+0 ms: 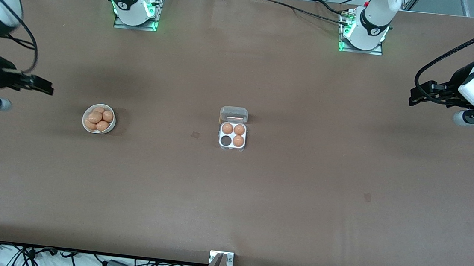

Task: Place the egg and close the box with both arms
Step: 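Grasp a brown egg from the white bowl with the right gripper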

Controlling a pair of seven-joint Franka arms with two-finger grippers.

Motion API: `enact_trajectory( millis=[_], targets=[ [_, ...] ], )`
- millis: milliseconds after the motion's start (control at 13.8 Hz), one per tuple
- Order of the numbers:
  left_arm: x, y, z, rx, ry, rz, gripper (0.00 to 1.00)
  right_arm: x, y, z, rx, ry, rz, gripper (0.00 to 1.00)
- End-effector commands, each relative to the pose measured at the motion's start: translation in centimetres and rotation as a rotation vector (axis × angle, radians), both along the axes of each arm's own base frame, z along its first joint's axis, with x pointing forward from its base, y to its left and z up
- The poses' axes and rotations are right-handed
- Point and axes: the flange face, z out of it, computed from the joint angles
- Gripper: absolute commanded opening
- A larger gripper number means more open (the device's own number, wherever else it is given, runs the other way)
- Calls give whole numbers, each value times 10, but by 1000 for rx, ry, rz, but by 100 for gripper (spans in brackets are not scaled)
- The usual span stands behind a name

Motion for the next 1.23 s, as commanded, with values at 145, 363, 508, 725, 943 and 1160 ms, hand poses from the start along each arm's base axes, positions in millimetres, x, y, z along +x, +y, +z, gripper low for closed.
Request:
enact_trajectory(
  millis=[145,363,508,725,943,1160],
  targets=[
    [-5,1,5,24,-7,-6,100,22,5,-94,17,90,3,100],
    [-5,1,5,24,-7,-6,100,27,17,-138,63,133,-17,100],
    [-5,1,5,24,-7,-6,100,28,16,-167,105,162,-47,100],
    [-5,1,5,24,-7,-6,100,28,10,-199,111,192,-67,100],
    [-5,1,5,24,-7,-6,100,26,1,-219,160,214,-120,100],
    [-5,1,5,24,-7,-6,100,23,0,-226,163,232,-125,100]
  ],
)
